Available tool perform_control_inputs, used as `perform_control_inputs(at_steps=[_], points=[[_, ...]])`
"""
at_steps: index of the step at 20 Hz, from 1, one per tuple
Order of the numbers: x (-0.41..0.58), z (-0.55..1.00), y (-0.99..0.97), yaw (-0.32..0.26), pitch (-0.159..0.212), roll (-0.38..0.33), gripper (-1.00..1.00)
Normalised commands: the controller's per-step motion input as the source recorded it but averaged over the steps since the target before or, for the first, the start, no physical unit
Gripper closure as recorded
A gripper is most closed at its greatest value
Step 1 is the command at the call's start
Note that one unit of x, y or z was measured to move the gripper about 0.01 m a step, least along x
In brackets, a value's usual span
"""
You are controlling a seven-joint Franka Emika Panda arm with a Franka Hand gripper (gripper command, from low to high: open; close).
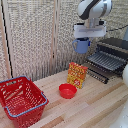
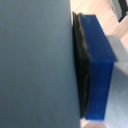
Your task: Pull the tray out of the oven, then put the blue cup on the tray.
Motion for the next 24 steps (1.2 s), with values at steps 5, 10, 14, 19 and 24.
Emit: perform_control_inputs(at_steps=[5,10,14,19,24], points=[[-0.01,0.23,-0.95,-0.096,0.037,0.0,1.0],[0.0,0.06,-0.96,-0.073,0.003,-0.039,1.0],[0.004,-0.14,-0.82,-0.058,0.0,-0.129,1.0],[0.017,-0.11,-0.53,-0.023,0.012,-0.231,1.0],[-0.003,-0.06,-0.17,-0.025,0.031,-0.195,1.0]])
